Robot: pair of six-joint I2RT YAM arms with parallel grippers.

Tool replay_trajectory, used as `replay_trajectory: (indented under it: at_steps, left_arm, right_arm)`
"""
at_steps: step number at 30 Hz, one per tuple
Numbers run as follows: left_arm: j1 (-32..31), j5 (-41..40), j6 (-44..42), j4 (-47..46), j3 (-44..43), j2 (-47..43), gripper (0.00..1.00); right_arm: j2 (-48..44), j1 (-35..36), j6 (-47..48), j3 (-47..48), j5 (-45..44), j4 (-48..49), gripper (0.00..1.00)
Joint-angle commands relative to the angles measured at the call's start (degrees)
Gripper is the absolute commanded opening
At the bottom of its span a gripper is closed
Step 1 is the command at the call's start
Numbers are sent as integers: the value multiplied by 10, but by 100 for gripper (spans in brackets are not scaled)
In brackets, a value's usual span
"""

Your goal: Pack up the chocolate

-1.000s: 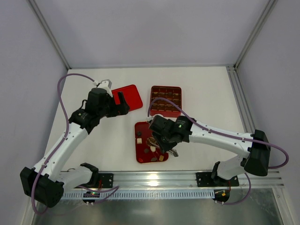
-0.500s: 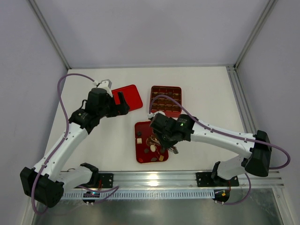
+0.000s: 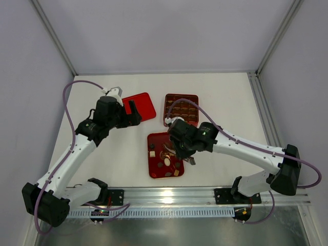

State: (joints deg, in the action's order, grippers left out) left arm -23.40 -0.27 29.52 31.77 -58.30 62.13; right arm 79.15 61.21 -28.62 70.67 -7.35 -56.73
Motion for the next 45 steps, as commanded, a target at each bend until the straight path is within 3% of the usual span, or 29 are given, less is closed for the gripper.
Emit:
replay_trajectory:
  at_steps: [1,20,30,45]
  left_arm:
    - [-1,-7,-8,-6,-2,-5,100]
    - [-1,-4,-6,-6,-2,-4,100]
    - [-1,-3,-7,-6,-2,-3,100]
    - [-1,-5,-8,-6,-1,-4,100]
  right_arm:
    - [-26,-18,1,2,15,39,32]
    - [-41,-160,44,42,45,78,31]
    - [31,-257,64,99,52,119,32]
    - [153,-306,74,164,34,141,32]
